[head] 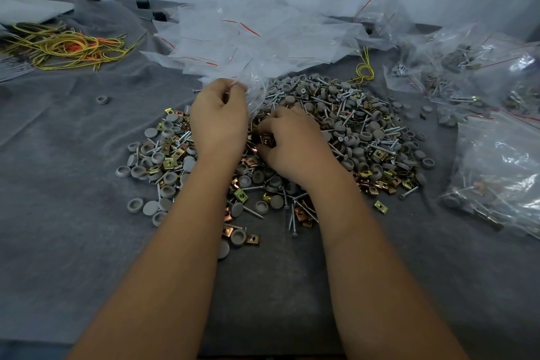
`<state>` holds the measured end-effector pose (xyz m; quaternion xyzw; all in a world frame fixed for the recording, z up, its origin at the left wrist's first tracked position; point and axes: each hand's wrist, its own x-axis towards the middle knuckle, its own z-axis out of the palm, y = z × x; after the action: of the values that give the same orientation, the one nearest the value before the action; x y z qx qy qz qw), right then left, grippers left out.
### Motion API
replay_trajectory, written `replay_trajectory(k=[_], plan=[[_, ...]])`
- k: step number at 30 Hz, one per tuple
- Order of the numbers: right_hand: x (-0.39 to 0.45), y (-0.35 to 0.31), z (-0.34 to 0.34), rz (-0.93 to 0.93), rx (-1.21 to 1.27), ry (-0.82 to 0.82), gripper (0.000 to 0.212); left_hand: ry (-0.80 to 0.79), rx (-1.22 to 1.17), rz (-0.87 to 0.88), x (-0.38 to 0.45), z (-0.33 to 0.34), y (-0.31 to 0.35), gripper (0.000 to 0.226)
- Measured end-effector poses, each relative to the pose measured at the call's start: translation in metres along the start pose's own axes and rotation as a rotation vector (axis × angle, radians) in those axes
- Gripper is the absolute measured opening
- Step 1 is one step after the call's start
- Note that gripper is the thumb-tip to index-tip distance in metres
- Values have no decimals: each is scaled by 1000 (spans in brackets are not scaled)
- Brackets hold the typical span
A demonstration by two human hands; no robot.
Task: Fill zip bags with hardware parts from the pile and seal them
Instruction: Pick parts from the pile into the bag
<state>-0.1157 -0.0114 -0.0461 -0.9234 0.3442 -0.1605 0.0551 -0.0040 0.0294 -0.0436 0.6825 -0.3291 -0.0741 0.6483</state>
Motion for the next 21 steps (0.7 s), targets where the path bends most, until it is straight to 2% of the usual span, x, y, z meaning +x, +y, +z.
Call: replay_trajectory(k=[7, 14, 21], plan=[[0, -2, -1, 25, 27, 28, 22, -1, -5, 2, 0, 1, 0, 21], [-1, -5, -2, -16, -7, 57, 25, -11, -18, 21, 0, 1, -2, 21], [1, -4, -3, 6, 106, 121, 10, -9, -23, 22, 0, 2, -2, 27]])
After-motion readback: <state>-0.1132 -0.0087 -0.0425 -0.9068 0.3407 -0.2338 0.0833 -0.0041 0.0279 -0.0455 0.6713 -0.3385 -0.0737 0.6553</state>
